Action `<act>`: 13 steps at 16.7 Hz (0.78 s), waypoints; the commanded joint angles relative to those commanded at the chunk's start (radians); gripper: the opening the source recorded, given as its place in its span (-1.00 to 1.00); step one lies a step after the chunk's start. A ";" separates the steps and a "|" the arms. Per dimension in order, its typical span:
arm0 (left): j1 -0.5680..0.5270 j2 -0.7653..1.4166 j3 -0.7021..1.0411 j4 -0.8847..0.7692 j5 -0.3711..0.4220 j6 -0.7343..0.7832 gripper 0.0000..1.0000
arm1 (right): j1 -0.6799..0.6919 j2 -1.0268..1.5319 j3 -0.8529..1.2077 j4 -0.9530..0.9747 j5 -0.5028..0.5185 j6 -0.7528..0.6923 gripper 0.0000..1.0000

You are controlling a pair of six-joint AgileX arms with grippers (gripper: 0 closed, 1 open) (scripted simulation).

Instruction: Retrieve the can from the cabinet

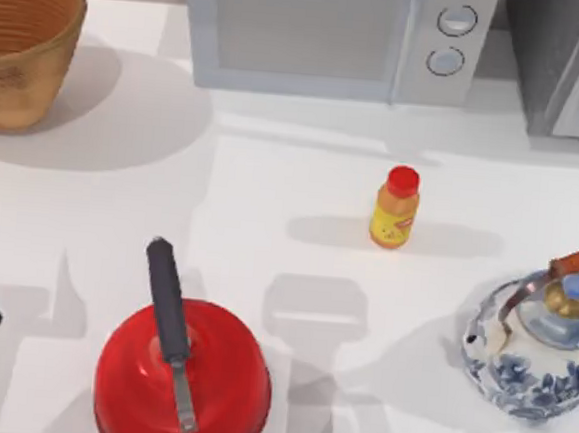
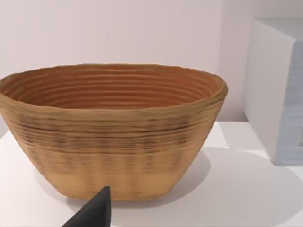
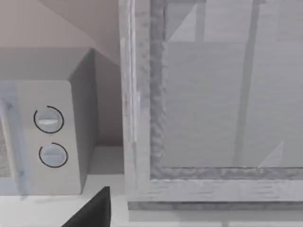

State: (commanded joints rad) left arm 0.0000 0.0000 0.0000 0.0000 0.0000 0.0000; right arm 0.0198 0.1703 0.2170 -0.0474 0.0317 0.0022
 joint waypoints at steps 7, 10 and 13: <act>0.000 0.000 0.000 0.000 0.000 0.000 1.00 | 0.065 0.458 0.583 -0.146 0.065 0.005 1.00; 0.000 0.000 0.000 0.000 0.000 0.000 1.00 | 0.097 0.673 0.864 -0.217 0.094 0.007 1.00; 0.000 0.000 0.000 0.000 0.000 0.000 1.00 | 0.125 0.867 1.126 -0.280 0.121 0.010 1.00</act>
State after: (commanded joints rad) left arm 0.0000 0.0000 0.0000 0.0000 0.0000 0.0000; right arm 0.1450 1.0377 1.3430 -0.3274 0.1528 0.0121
